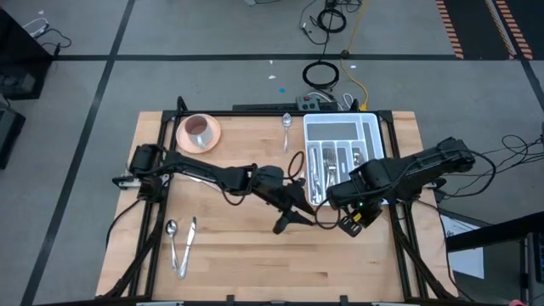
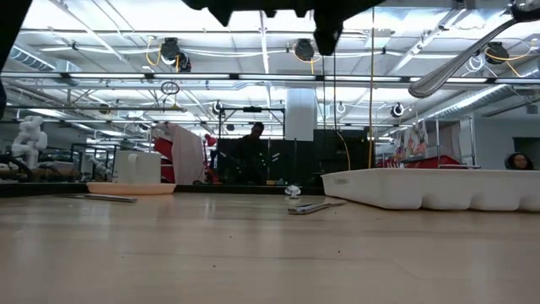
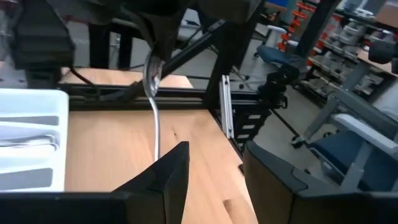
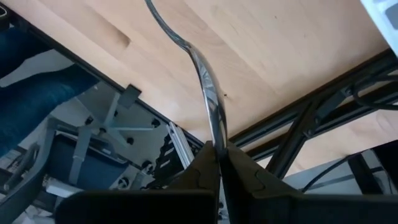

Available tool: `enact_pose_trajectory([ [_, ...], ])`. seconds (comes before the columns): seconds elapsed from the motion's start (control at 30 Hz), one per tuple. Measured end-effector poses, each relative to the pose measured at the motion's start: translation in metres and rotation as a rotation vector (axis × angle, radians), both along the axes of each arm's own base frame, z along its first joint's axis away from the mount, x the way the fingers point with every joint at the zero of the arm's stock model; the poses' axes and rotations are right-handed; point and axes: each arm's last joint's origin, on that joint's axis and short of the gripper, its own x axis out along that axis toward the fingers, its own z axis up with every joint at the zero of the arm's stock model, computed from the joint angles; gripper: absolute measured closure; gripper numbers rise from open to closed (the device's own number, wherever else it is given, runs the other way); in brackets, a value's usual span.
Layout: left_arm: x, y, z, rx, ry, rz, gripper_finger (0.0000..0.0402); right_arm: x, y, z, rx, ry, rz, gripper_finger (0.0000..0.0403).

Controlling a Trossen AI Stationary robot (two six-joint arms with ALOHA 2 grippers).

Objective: Sort silverware
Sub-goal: Put the silver spoon into the silverware rack

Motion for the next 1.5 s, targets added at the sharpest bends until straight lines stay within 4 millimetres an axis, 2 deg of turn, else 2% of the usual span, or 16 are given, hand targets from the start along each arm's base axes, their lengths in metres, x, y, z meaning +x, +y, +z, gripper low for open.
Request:
enact_pose_trajectory([
  [0.27,0.014,-0.003,-0.012,0.019,0.053,-0.045,0.0249,0.015,-0.003,-0.006,0.015,-0.006,0.050,0.0403],
  [0.47,0.020,-0.003,-0.028,0.018,0.098,-0.045,0.0249,0.030,-0.008,0.008,-0.039,-0.092,0.049,0.0403],
  [0.7,0.021,-0.002,-0.030,0.016,0.101,-0.041,0.0250,0.052,-0.010,0.024,-0.115,-0.195,0.065,0.0403],
  [0.83,0.020,-0.003,-0.031,0.019,0.120,-0.037,0.0262,0.061,-0.008,0.024,-0.130,-0.213,0.088,0.0402],
  [1.0,0.017,-0.001,-0.023,0.019,0.107,-0.033,0.0267,0.063,-0.010,0.015,-0.200,-0.198,0.097,0.0402],
  [1.13,0.007,0.001,-0.012,0.035,0.165,-0.037,0.0267,0.062,-0.013,0.010,-0.255,-0.185,0.088,0.0402],
  [1.33,-0.016,0.009,0.005,0.181,0.249,-0.003,0.0267,0.062,-0.013,0.008,-0.264,-0.180,0.090,0.0402],
  [1.43,-0.018,0.017,0.002,0.280,0.273,0.071,0.0267,0.062,-0.013,0.009,-0.258,-0.180,0.089,0.0402],
  [1.5,-0.016,0.021,0.000,0.288,0.274,0.084,0.0266,0.062,-0.013,0.009,-0.257,-0.180,0.086,0.0402],
])
